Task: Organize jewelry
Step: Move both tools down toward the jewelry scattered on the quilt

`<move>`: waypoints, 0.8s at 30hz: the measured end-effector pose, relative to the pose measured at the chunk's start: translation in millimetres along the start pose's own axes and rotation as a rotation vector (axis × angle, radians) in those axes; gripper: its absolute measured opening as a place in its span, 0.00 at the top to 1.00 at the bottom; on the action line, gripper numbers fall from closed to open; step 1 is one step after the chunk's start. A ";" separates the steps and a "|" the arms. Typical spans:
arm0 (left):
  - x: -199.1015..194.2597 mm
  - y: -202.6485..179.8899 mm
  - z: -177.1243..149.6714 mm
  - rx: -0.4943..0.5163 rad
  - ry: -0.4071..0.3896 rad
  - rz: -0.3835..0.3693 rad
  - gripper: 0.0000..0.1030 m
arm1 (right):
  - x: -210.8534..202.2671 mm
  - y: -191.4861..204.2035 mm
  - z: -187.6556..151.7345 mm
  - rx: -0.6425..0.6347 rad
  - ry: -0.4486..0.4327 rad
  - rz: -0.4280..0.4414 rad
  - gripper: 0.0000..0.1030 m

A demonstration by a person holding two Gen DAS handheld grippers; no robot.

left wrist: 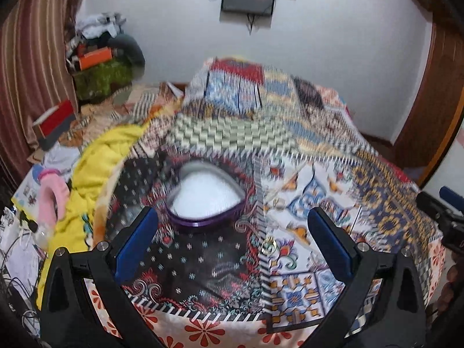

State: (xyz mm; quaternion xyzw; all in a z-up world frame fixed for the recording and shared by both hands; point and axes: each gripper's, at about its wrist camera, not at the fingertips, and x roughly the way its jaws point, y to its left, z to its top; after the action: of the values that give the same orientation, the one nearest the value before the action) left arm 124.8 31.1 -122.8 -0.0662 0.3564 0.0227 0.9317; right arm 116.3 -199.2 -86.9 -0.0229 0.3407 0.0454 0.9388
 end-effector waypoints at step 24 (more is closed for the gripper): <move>75.7 -25.3 -39.0 0.101 0.250 -0.143 0.54 | 70.8 20.2 -38.9 -0.025 0.277 0.191 0.16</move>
State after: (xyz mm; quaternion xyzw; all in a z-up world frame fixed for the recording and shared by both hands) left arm 157.7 0.2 -199.4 -0.0468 0.4646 -0.0699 0.8815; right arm 143.5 -177.0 -162.4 -0.0083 0.4667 0.1351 0.8740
